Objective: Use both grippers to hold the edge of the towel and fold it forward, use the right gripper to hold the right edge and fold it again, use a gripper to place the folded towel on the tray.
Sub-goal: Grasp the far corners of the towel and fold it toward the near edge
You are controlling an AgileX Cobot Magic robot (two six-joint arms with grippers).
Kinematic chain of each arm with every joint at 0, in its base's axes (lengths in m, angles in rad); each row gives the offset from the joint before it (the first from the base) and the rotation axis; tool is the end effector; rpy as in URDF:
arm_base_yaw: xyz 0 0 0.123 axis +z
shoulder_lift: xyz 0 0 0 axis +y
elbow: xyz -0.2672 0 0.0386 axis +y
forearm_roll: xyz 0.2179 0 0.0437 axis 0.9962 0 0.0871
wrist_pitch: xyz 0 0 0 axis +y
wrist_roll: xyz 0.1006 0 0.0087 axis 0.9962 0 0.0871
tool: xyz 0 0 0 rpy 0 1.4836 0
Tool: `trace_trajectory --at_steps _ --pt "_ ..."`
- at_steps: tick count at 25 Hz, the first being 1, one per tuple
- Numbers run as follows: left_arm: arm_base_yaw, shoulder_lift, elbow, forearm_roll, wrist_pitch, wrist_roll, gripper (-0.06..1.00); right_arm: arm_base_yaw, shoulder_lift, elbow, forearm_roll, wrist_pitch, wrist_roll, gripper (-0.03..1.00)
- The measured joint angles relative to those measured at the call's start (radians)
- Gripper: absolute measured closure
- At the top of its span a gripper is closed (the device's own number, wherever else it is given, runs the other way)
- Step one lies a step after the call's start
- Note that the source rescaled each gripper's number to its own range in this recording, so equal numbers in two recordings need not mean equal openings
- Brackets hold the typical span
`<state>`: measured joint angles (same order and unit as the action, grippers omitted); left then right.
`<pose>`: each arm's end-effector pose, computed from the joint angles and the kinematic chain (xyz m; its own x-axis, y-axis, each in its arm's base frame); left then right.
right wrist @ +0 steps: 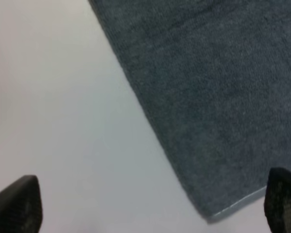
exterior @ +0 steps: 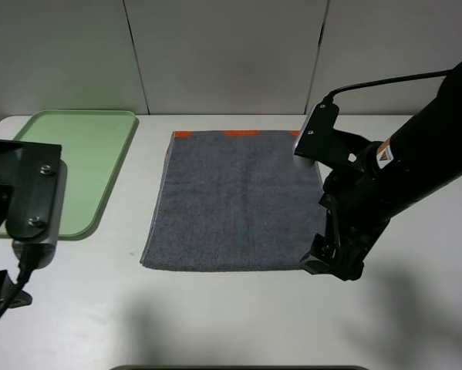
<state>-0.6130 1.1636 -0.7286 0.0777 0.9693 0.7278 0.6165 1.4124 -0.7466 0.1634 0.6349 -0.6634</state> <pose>0.1436 -0.0931 0.2339 -0.1760 0.9747 -0.1376 0.9540 0.2033 0.2204 0.1820 0.1409 0.1988 -0.3515 -0.8673 -0.3524 -0.9067 0.4092 -0.1025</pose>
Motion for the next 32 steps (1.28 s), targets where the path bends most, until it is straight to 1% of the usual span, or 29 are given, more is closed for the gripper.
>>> trace_trajectory --at_steps 2,6,9,12,16,19,23,26,29,32 --pt "0.000 0.044 0.000 -0.001 -0.042 0.029 0.02 0.000 0.038 0.000 -0.031 -0.018 -0.024 -0.03" --pt "0.000 0.133 0.000 -0.002 -0.142 0.046 0.03 0.000 0.108 0.000 -0.095 -0.058 -0.057 -0.03" --pt "0.000 0.192 0.000 -0.027 -0.204 0.054 0.03 0.000 0.151 0.000 -0.139 -0.081 -0.085 -0.03" --pt "0.000 0.245 0.000 -0.048 -0.248 0.086 0.03 0.000 0.186 0.000 -0.163 -0.098 -0.099 -0.03" --pt "0.000 0.305 0.000 -0.061 -0.323 0.133 0.03 0.000 0.227 0.000 -0.169 -0.111 -0.114 -0.03" --pt "0.000 0.345 0.000 -0.097 -0.385 0.149 0.04 0.000 0.244 0.000 -0.170 -0.119 -0.146 -0.03" --pt "0.000 0.396 0.000 -0.156 -0.428 0.177 0.04 0.000 0.273 -0.001 -0.172 -0.146 -0.171 -0.03" --pt "0.000 0.420 0.000 -0.175 -0.437 0.200 0.04 0.000 0.305 -0.001 -0.177 -0.168 -0.178 -0.03" --pt "0.000 0.446 0.000 -0.216 -0.452 0.242 0.05 0.000 0.337 -0.001 -0.204 -0.171 -0.185 -0.03" --pt "0.000 0.446 0.000 -0.229 -0.466 0.251 0.05 0.000 0.370 -0.002 -0.237 -0.182 -0.186 -0.03"
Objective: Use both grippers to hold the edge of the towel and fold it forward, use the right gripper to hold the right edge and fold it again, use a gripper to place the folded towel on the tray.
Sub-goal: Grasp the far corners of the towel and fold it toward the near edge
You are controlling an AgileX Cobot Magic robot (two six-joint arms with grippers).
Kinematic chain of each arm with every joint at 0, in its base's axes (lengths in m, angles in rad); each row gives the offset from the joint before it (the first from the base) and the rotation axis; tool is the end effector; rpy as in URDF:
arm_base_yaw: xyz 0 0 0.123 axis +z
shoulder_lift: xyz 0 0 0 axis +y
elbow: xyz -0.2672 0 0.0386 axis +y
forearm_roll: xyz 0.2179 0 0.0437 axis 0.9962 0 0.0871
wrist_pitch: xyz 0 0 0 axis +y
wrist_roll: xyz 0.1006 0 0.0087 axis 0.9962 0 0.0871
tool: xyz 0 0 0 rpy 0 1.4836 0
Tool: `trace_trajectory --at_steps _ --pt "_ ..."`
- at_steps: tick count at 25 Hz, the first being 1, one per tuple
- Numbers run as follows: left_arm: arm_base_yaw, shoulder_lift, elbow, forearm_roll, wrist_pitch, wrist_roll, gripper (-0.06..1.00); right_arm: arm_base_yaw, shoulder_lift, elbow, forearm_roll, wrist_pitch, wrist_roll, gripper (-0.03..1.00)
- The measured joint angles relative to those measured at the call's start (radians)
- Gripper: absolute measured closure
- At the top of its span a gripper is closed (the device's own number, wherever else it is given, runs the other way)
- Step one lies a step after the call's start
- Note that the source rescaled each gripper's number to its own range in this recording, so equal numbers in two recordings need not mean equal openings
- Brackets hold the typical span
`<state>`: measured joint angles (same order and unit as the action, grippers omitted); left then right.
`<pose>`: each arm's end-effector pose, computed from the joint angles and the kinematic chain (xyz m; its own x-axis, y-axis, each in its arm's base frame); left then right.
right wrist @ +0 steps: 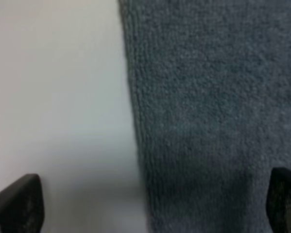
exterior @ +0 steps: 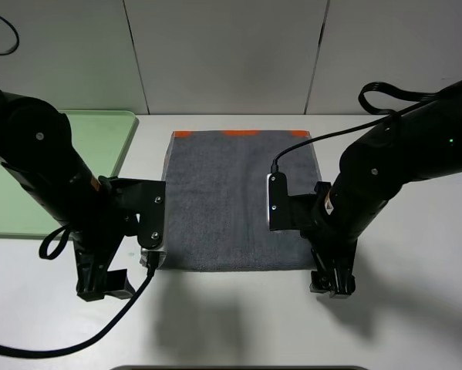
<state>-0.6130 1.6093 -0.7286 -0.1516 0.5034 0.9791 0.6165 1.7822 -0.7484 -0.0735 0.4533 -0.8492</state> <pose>0.1993 -0.1492 0.1515 -0.0794 0.9688 -0.2348 0.9800 0.1190 0.1596 0.2140 0.1477 0.1118 -0.0354 -0.9962 -0.0792 -0.9868 0.0474 -0.1550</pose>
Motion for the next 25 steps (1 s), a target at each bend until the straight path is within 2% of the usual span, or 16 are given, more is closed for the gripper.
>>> trace_trajectory --at_steps 13,20,25 --pt "0.000 0.022 0.000 -0.055 -0.080 0.007 0.05 0.000 0.078 -0.010 -0.018 -0.002 -0.025 -0.03" --pt "0.000 0.114 0.000 -0.060 -0.116 0.084 0.06 0.000 0.082 -0.012 -0.018 0.004 -0.025 -0.03" --pt "0.000 0.171 0.000 -0.063 -0.161 0.091 0.06 0.000 0.082 -0.012 -0.018 0.004 -0.025 -0.03"
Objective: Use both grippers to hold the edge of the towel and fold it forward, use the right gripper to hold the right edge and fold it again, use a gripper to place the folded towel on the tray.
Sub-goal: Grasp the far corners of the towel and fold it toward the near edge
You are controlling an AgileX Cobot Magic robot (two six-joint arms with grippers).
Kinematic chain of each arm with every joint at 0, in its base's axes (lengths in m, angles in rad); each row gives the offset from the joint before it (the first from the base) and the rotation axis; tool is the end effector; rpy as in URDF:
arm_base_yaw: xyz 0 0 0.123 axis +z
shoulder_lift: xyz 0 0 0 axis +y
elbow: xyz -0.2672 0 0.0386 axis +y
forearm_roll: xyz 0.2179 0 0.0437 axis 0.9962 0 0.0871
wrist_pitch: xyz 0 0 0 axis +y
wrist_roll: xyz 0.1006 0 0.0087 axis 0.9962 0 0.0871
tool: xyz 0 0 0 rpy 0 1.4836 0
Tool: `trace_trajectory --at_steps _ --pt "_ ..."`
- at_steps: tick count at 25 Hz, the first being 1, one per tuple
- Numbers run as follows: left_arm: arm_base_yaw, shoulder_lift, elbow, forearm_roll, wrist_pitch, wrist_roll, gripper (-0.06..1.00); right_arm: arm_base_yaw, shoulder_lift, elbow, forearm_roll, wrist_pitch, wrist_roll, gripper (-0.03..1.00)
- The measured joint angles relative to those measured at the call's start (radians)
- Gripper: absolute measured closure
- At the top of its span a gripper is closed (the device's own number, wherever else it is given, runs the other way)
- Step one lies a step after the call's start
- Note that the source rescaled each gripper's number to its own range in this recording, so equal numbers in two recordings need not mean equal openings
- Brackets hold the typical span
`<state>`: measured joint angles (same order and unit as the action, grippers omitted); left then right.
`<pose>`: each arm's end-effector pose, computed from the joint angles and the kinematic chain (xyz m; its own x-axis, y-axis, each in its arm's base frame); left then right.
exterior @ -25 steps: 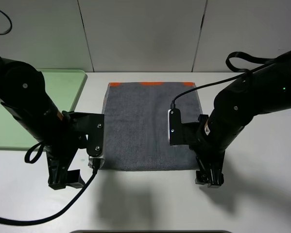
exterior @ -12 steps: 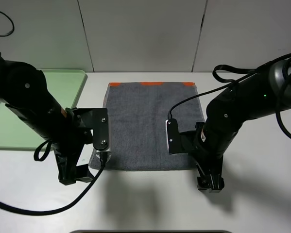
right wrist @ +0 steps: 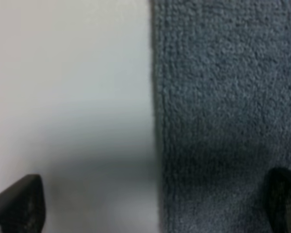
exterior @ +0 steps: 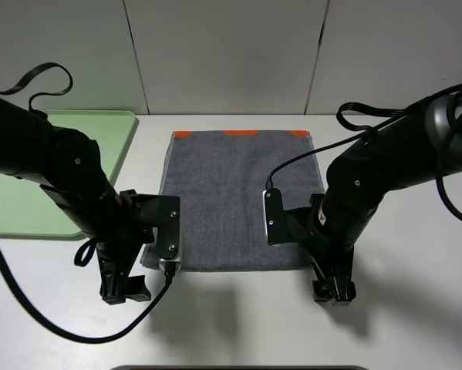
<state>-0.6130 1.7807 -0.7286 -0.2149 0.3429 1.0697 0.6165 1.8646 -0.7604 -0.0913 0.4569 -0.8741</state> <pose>0.2136 -0.1591 0.1116 -0.0607 0.9724 -0.2255 0.9824 0.0981 0.1589 0.2155 0.1477 0.0922 0.0010 -0.9997 -0.0240 -0.9946 0.0014 -0.1035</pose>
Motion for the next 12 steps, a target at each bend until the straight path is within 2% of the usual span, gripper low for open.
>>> trace_trajectory --at_steps 4,12 --pt "0.000 0.044 -0.001 -0.001 -0.056 0.001 0.06 0.000 0.000 0.000 0.000 0.000 -0.001 -0.03" --pt "0.000 0.081 -0.006 -0.001 -0.088 0.019 0.06 0.000 0.000 0.000 0.000 -0.001 -0.001 -0.03"
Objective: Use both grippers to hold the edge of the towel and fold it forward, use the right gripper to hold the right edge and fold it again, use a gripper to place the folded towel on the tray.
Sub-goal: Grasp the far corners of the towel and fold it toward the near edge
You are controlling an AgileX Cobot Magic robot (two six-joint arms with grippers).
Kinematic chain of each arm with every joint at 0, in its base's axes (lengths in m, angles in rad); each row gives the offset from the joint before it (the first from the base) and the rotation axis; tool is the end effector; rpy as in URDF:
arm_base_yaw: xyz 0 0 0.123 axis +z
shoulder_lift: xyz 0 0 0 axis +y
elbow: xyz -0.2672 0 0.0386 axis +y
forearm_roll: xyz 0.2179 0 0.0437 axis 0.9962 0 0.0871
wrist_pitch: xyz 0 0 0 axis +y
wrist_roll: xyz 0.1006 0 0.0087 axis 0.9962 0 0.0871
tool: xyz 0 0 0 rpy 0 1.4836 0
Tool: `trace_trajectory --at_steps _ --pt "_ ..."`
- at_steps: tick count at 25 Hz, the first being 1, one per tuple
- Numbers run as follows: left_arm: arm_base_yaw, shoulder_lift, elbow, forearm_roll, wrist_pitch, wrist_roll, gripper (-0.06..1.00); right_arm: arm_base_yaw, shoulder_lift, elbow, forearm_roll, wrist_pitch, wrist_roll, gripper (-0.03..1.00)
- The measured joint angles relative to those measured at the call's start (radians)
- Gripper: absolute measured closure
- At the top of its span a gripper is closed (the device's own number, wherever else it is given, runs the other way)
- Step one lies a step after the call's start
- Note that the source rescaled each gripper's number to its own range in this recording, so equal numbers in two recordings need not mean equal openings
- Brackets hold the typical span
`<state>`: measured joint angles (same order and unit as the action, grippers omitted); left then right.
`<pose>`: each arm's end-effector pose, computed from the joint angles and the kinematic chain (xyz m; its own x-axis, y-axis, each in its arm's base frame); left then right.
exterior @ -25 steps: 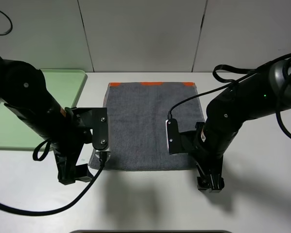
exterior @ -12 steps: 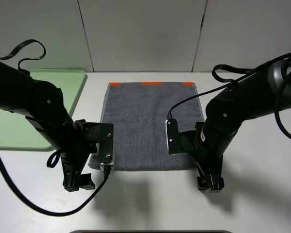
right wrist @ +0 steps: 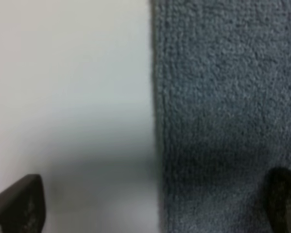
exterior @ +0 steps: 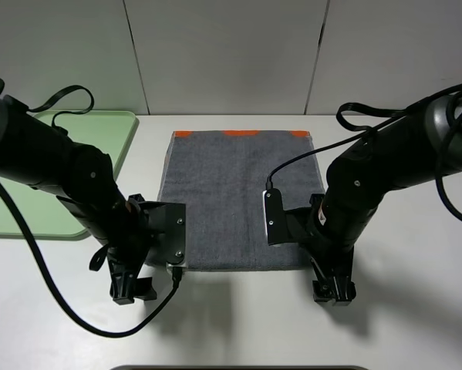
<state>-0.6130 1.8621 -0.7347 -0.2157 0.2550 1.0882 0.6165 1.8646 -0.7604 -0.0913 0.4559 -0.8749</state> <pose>0.2214 -0.1624 0.0929 -0.0492 0.9749 -0.2170 0.9794 0.0896 0.1807 0.2156 0.1478 0.0922 0.0019 -0.9997 -0.0246 -0.9946 0.0007 -0.1043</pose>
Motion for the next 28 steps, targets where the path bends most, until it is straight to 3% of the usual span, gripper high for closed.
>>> trace_trajectory --at_steps 5,9,11,19,23,25,27,28 --pt "0.000 0.007 -0.007 -0.005 -0.007 0.000 0.17 0.000 0.000 0.000 0.005 -0.002 0.000 -0.03" --pt "0.000 0.009 -0.007 -0.008 -0.022 0.000 0.35 0.000 0.000 0.000 0.014 -0.006 -0.004 -0.03" --pt "0.000 0.009 -0.007 -0.008 -0.026 0.000 0.42 0.000 0.001 0.000 0.022 -0.006 -0.004 0.02" --pt "0.000 0.010 -0.007 -0.007 -0.038 0.017 0.59 0.000 0.002 0.000 0.037 -0.035 -0.004 0.39" --pt "0.000 0.012 -0.007 0.001 -0.059 0.023 0.79 0.000 0.003 0.000 0.035 -0.055 -0.004 0.60" --pt "0.000 0.012 -0.007 0.003 -0.063 0.024 0.89 0.000 0.004 0.000 0.030 -0.067 -0.004 0.74" --pt "0.000 0.012 -0.007 0.003 -0.063 0.024 0.93 0.000 0.005 0.000 0.023 -0.078 -0.004 0.93" --pt "0.000 0.012 -0.007 0.003 -0.063 0.024 0.93 0.000 0.005 0.000 0.022 -0.081 -0.004 0.97"
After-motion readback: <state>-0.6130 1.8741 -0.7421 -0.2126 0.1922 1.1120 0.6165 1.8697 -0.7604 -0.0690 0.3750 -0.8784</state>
